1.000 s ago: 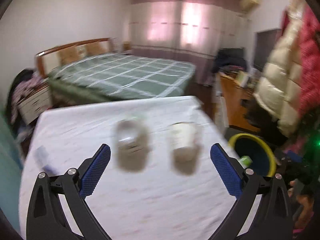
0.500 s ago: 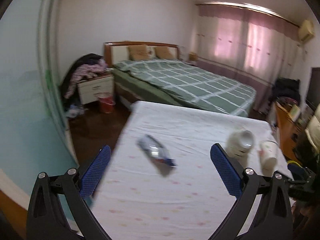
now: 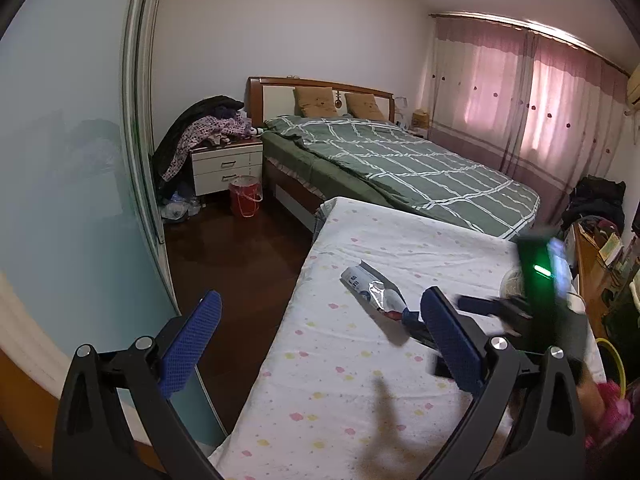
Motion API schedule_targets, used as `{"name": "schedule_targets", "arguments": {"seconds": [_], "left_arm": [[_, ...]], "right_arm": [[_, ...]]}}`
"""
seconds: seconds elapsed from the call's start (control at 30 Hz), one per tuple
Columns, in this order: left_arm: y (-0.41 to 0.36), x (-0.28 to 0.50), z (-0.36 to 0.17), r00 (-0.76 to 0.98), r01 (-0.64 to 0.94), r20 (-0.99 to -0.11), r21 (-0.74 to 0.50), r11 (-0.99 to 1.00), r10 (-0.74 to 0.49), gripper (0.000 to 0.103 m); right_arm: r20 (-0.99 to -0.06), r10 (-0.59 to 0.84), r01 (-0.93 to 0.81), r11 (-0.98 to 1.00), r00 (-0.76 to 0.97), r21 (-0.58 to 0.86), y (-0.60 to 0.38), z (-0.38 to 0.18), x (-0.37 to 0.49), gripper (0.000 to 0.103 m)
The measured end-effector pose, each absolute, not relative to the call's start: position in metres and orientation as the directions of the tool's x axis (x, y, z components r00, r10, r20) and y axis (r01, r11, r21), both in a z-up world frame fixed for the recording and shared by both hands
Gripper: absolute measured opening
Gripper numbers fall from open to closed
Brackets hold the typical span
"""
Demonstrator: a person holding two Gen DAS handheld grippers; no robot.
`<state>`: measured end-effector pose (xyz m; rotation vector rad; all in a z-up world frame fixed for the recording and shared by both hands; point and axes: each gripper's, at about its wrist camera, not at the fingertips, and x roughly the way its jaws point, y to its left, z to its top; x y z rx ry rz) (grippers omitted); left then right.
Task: Collect trash
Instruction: 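Withdraw the left tool while the right tool moves toward the blue-white wrapper, then close the right tool on the blue-white wrapper, then carry the wrapper with the right tool into the bin and open while the left tool approaches the paper cup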
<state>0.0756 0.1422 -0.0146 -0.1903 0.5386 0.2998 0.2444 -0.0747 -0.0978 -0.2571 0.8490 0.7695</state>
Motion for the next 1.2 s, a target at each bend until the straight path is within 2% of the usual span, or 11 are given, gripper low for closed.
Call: {"name": "schedule_targets", "arguments": {"seconds": [0.17,0.33,0.37,0.47,0.67,0.97,1.13,1.2], "left_arm": [[0.144,0.073,-0.017,0.809,-0.333,-0.543,-0.108,0.937,0.225,0.098],[0.146,0.075,-0.021,0.805,-0.335,-0.551,-0.117,0.935,0.22,0.098],[0.146,0.075,-0.023,0.804,-0.335,-0.553,-0.119,0.935,0.218,0.098],[0.146,0.076,-0.025,0.803,-0.333,-0.559,-0.129,0.934,0.209,0.098],[0.138,0.083,-0.031,0.803,-0.313,-0.567,-0.135,0.94,0.186,0.098],[0.1,0.104,-0.037,0.814,-0.216,-0.573,-0.142,0.966,0.097,0.098],[0.059,0.124,-0.042,0.811,-0.125,-0.584,-0.133,0.983,0.025,0.098],[0.042,0.13,-0.041,0.812,-0.089,-0.584,-0.128,0.988,-0.003,0.098]], "right_arm": [[-0.801,0.453,-0.718,0.695,0.391,0.042,-0.033,-0.117,0.264,0.062],[-0.816,0.423,-0.713,0.701,0.395,0.018,-0.017,-0.125,0.274,0.058],[-0.82,0.415,-0.713,0.701,0.394,0.013,-0.017,-0.127,0.274,0.05],[-0.821,0.403,-0.708,0.706,0.405,-0.002,-0.017,-0.129,0.276,0.036],[-0.8,0.432,-0.681,0.731,0.415,0.041,-0.046,-0.124,0.273,0.035],[-0.707,0.454,-0.566,0.819,0.542,0.091,-0.163,-0.083,0.221,0.035],[-0.649,0.377,-0.395,0.91,0.661,0.126,-0.253,-0.07,0.197,0.035],[-0.639,0.298,-0.289,0.949,0.709,0.122,-0.292,-0.069,0.192,0.035]]}}
